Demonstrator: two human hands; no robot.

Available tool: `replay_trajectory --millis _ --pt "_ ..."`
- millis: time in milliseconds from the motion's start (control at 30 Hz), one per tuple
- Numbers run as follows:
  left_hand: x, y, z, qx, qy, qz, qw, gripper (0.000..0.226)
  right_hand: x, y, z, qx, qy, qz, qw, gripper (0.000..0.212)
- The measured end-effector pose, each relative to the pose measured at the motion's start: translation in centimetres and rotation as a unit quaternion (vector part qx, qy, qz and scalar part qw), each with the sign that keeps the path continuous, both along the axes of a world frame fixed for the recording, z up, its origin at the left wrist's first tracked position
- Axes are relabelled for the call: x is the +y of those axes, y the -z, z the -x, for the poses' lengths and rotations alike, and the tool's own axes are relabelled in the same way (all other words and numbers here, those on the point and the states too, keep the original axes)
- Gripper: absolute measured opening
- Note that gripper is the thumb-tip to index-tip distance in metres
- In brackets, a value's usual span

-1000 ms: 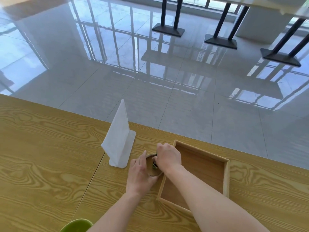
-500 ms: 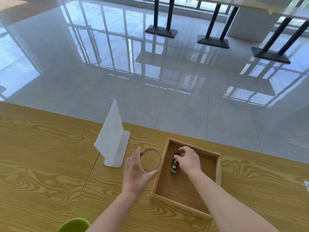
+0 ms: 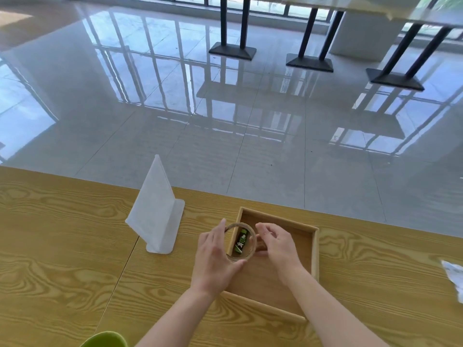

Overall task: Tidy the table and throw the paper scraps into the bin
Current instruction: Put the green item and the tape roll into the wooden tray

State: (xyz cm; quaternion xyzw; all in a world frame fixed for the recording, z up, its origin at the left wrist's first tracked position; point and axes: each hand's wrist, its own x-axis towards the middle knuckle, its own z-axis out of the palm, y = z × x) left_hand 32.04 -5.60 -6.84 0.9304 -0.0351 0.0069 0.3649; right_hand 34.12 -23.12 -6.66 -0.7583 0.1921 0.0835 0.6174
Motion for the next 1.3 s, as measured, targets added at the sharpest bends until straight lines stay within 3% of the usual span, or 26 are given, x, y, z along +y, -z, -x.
replay_trajectory --millis 67,233,367,467,533,800,933,1300 --pt "-1.4 0.3 0.0 -0.007 0.028 -0.016 0.999 0.108 -0.9 0.2 1.4 -0.007 -0.041 0.022 0.999 0.016" --pt "-3.6 1.1 0.2 -0.012 0.099 -0.089 0.991 0.11 -3.5 1.4 2.4 0.022 0.026 0.108 0.994 0.031" --pt "-2.2 1.6 0.1 -0.013 0.077 -0.124 0.989 0.078 -5.2 2.3 2.2 0.059 0.034 0.151 0.986 0.032" --pt "-1.2 1.6 -0.7 -0.012 0.085 -0.179 0.98 0.051 -5.1 2.3 1.7 0.056 -0.017 0.26 0.964 0.037" --pt "-1.2 1.4 -1.6 -0.012 0.1 -0.205 0.974 0.048 -4.7 2.2 1.5 0.043 -0.047 0.326 0.943 0.045" --pt "-2.2 1.3 -4.4 -0.023 0.169 -0.271 0.948 0.04 -4.2 3.2 2.6 0.002 -0.144 0.365 0.92 0.088" --pt "-2.4 1.6 -4.9 -0.024 0.171 -0.277 0.945 0.032 -3.6 3.9 2.5 -0.032 -0.166 0.402 0.9 0.079" --pt "-3.0 2.2 -5.5 -0.019 0.128 -0.273 0.953 0.023 -3.3 4.1 0.1 -0.049 -0.141 0.408 0.9 0.076"
